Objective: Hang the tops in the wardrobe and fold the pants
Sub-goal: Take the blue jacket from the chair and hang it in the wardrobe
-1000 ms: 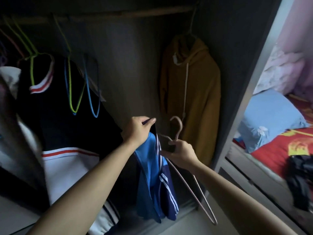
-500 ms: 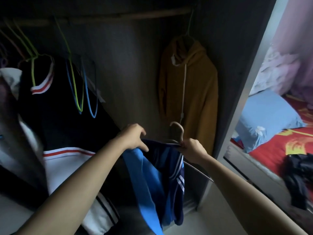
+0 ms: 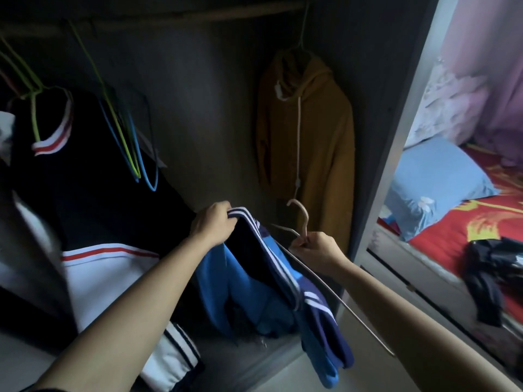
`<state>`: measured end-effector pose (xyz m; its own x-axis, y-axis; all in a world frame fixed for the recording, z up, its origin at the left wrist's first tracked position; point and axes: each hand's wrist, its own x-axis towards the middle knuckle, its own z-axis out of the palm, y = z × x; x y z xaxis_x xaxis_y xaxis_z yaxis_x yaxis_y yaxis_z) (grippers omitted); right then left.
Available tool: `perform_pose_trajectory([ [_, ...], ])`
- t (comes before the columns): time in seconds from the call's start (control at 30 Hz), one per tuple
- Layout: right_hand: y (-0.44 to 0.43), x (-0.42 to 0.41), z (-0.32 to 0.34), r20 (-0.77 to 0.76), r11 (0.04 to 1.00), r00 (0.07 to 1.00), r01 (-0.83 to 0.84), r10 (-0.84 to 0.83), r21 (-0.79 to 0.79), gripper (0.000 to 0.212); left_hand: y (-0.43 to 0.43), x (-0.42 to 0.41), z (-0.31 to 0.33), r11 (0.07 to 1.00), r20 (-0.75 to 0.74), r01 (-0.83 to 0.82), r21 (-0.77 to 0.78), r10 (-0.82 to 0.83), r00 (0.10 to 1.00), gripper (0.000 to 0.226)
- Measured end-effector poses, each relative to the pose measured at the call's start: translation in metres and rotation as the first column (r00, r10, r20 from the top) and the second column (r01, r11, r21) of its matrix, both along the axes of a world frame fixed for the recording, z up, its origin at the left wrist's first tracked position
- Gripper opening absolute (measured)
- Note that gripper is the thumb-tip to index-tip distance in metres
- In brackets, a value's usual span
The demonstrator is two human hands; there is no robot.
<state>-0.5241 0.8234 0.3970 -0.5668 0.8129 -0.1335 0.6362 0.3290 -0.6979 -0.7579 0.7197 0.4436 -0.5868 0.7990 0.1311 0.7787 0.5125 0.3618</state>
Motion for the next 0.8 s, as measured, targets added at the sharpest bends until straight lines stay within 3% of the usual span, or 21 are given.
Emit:
perform_pose_trajectory([
  [0.2,0.003,0.030,0.014,-0.032,0.998,0.999,-0.032,0.034,0.060,0.040,0.021,0.011,0.007,0.999,0.012,-0.016,-0.048,0.016,1.000,0.009],
  [0.33,0.006,0.049,0.030,0.008,0.993,0.994,-0.111,0.110,0.047,0.029,0.030,0.002,0.004,0.990,0.014,-0.120,-0.078,0.121,0.993,0.024],
  [0.4,0.006,0.055,0.041,0.002,0.990,0.990,-0.143,0.143,0.008,0.034,0.033,0.001,0.003,0.987,0.026,-0.143,-0.068,0.145,0.989,0.026],
  [0.53,-0.002,0.046,0.052,-0.113,0.974,0.975,-0.204,0.193,-0.094,0.035,0.038,0.007,0.005,0.990,0.067,-0.140,0.015,0.139,0.988,0.021],
  [0.67,-0.009,0.006,0.037,-0.228,0.992,0.972,-0.085,0.061,-0.097,0.031,0.042,0.018,0.021,0.987,0.102,-0.070,0.143,0.056,0.993,0.006],
  [0.8,-0.014,-0.029,0.015,-0.076,0.988,0.987,-0.144,0.139,-0.062,0.032,0.038,0.021,0.047,0.947,0.215,-0.077,0.311,0.009,0.977,0.019],
])
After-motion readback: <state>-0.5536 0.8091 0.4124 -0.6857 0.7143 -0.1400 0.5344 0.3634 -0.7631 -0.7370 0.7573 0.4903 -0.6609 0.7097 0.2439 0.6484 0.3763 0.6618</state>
